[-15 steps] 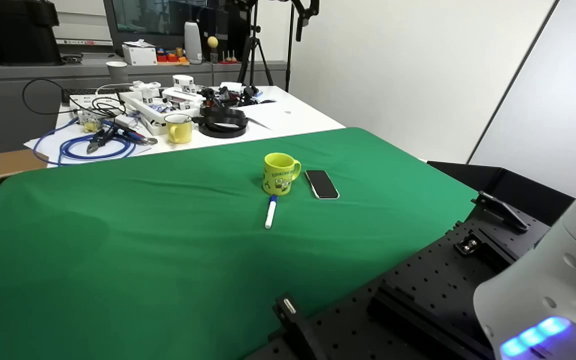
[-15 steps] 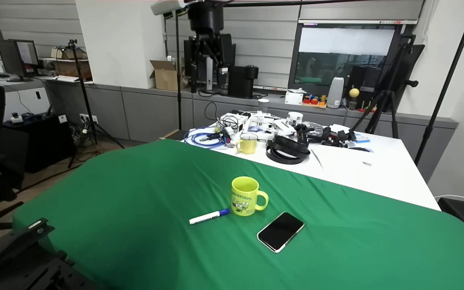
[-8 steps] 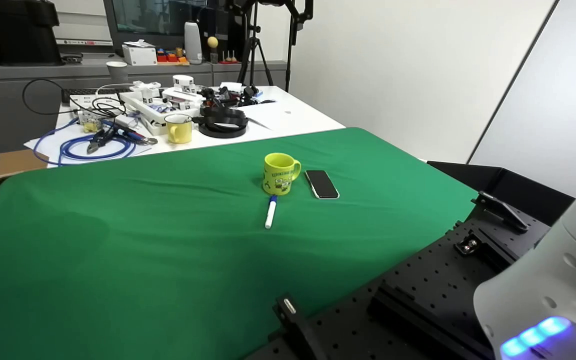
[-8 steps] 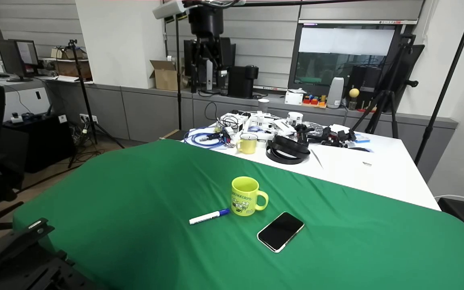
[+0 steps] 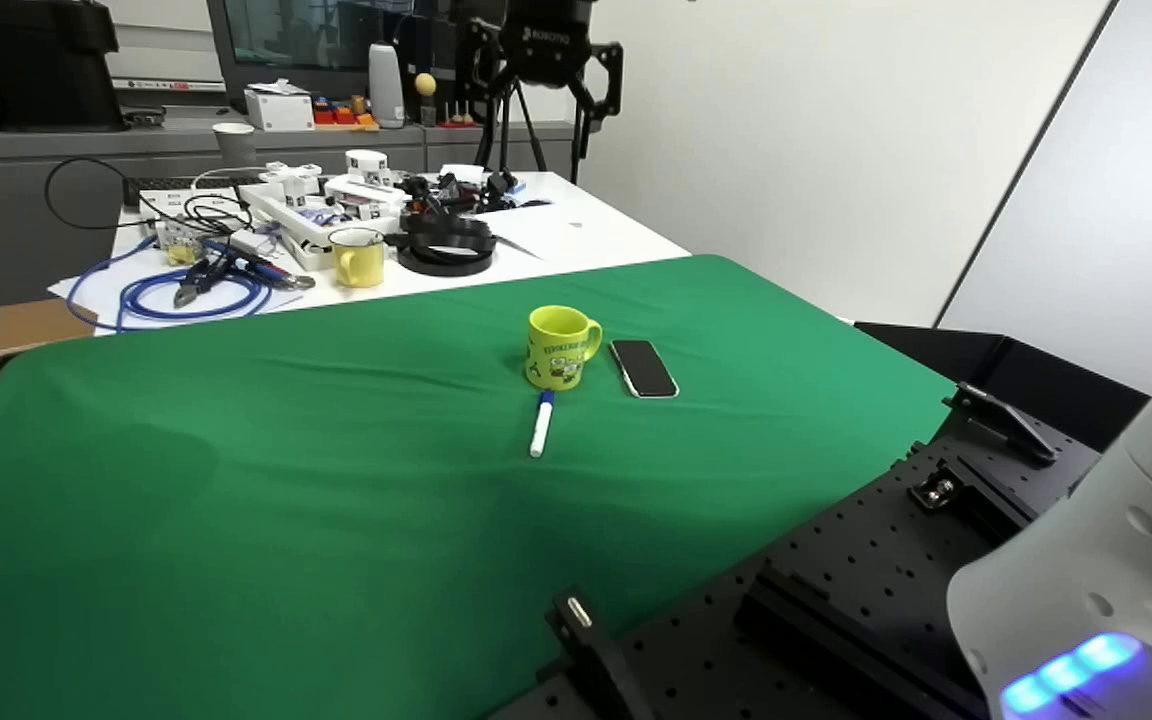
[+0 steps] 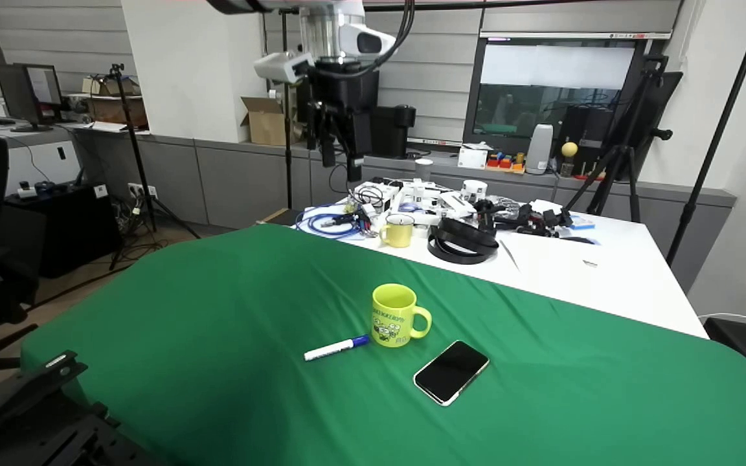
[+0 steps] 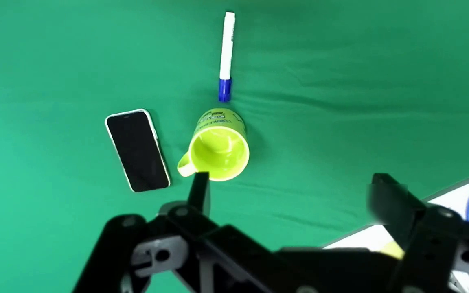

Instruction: Put the blue marker in the yellow mug

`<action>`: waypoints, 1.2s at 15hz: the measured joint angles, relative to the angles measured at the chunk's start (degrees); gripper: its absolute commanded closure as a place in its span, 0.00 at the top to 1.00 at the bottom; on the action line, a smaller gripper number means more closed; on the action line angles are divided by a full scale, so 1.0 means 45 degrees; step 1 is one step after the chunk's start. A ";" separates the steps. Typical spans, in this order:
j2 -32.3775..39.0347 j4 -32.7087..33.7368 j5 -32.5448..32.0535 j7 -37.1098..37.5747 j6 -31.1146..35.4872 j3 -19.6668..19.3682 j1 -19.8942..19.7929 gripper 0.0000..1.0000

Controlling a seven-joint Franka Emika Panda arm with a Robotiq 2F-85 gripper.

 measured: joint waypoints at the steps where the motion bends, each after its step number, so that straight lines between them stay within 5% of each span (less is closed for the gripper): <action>1: 0.0216 -0.0351 0.0092 0.0216 0.0770 -0.0127 0.0051 1.00; 5: 0.1411 -0.1423 0.1094 0.0390 0.2973 -0.0417 0.0331 1.00; 10: 0.3321 -0.1406 0.1685 0.0391 0.3073 -0.0577 0.0743 1.00; 18: 0.3524 -0.1255 0.1849 0.0344 0.3246 -0.0917 0.1042 1.00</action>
